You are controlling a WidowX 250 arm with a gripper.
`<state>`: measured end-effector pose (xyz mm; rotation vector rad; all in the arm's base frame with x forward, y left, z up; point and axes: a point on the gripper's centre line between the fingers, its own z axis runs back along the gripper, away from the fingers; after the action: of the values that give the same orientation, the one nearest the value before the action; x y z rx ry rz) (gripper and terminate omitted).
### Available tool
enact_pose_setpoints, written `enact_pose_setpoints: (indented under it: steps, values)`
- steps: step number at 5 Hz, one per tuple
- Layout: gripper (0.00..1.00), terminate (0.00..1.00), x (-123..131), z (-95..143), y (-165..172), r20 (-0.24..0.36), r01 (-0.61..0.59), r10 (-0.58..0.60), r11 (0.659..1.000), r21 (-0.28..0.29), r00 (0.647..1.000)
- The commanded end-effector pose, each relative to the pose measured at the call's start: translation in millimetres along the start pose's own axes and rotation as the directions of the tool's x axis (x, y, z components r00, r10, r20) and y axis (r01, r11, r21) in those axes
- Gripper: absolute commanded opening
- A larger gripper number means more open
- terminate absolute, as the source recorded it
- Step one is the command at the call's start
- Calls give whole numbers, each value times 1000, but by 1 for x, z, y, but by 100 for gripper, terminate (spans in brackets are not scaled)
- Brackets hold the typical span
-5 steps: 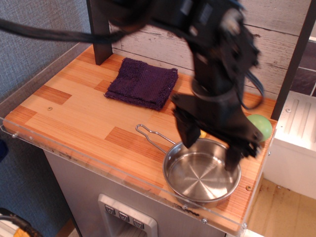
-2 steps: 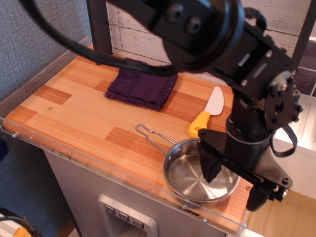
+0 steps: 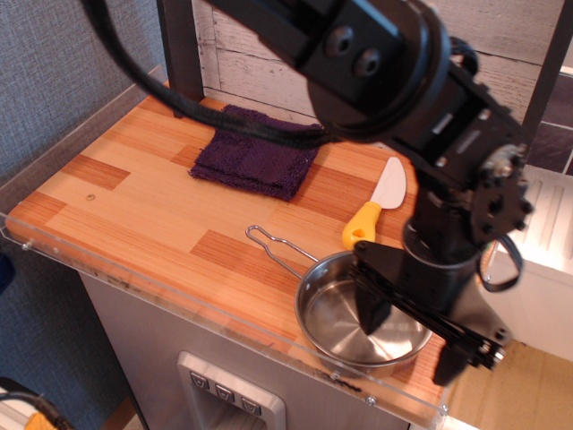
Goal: Put the pot on top of the napkin.
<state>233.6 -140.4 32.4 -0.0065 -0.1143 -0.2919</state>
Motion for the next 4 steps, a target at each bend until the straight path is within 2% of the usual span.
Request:
enact_pose_setpoints:
  steps: [1,2,3,4]
  values:
    - [100,0,1,-10,6,-15,-22,21,1000,-7,1000]
    - [100,0,-1,-22,7,-43,-21,21,1000,-1,999]
    - [0,0,-4,-31,5,-60,-22,21,1000,-2,998]
    - [0,0,-5,-32,3,-70,-9,9,1000,-4,998]
